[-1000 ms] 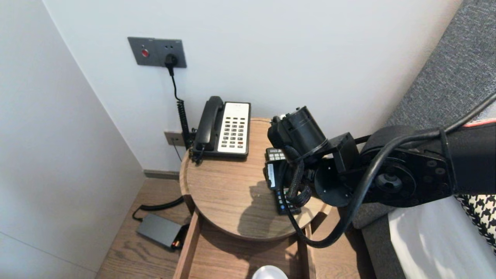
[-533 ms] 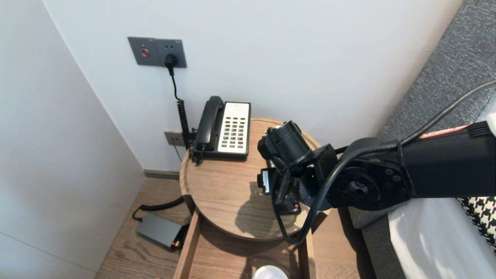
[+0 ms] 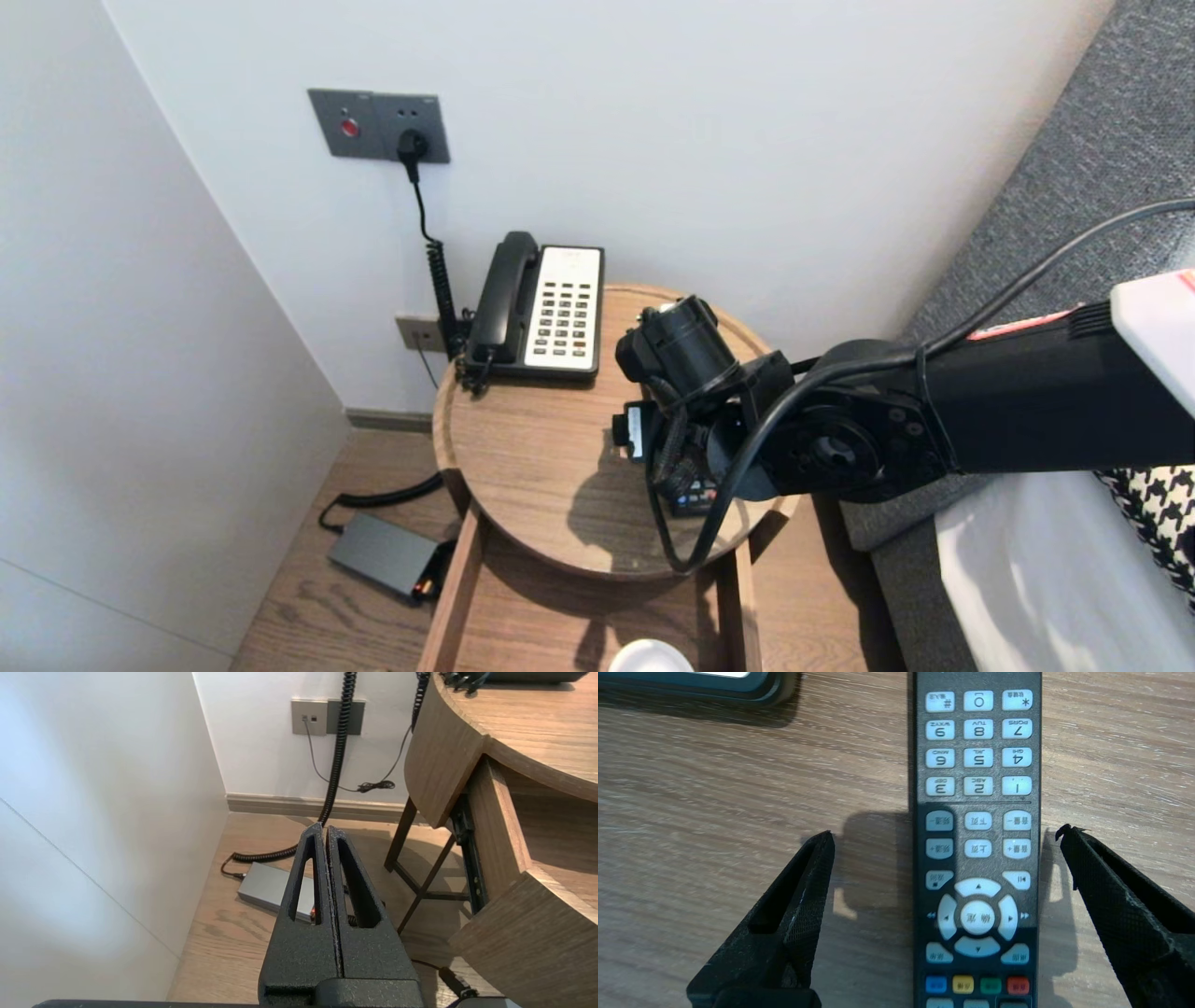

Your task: Put the remote controls on the table in the drawer one by one

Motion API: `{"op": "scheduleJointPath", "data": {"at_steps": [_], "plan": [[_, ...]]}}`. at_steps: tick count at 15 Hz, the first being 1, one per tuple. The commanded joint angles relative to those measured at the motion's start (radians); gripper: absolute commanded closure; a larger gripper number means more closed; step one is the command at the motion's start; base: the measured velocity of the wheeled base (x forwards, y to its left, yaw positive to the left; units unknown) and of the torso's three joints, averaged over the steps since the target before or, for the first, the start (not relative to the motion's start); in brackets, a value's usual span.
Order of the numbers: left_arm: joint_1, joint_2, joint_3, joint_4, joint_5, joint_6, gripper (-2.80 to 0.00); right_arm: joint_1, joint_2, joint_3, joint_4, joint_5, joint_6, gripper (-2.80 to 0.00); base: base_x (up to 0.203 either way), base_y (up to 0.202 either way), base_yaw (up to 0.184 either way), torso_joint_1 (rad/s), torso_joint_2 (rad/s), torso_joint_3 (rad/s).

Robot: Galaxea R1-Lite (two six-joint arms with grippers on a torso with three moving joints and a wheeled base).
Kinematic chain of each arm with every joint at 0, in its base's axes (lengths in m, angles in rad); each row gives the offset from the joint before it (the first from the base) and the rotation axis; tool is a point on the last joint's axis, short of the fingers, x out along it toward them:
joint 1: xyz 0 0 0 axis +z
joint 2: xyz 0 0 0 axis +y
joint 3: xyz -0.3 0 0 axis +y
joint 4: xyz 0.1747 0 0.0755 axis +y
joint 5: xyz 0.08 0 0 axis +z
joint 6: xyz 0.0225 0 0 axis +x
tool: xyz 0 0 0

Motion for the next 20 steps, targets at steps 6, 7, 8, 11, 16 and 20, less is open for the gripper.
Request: {"op": "scheduleJointPath", "data": {"at_steps": [6,7,8,11,16,20], "plan": [[0.000,0.000,0.012,-0.001,0.000,0.000,0.00,-0.009,0.006,0.012,-0.001,-0.002,0.003,0.00,0.000,0.000,0.000,0.000,0.00,0.000],[0.000,0.000,0.012,-0.001,0.000,0.000,0.00,-0.009,0.003,0.011,-0.001,-0.002,0.003,0.00,0.000,0.000,0.000,0.000,0.00,0.000],[0.000,0.000,0.012,-0.001,0.000,0.000,0.00,-0.009,0.001,0.013,-0.001,0.000,0.003,0.00,0.000,0.000,0.000,0.000,0.00,0.000],[0.000,0.000,0.012,-0.001,0.000,0.000,0.00,-0.009,0.000,0.034,-0.001,0.001,0.005,0.00,0.000,0.000,0.000,0.000,0.00,0.000],[0.000,0.000,0.012,-0.001,0.000,0.000,0.00,-0.007,-0.043,0.040,0.003,0.020,0.002,0.00,0.000,0.000,0.000,0.000,0.00,0.000],[0.000,0.000,0.012,-0.001,0.000,0.000,0.00,0.045,-0.108,0.002,0.053,0.106,0.003,0.00,0.000,0.000,0.000,0.000,0.00,0.000]]}}
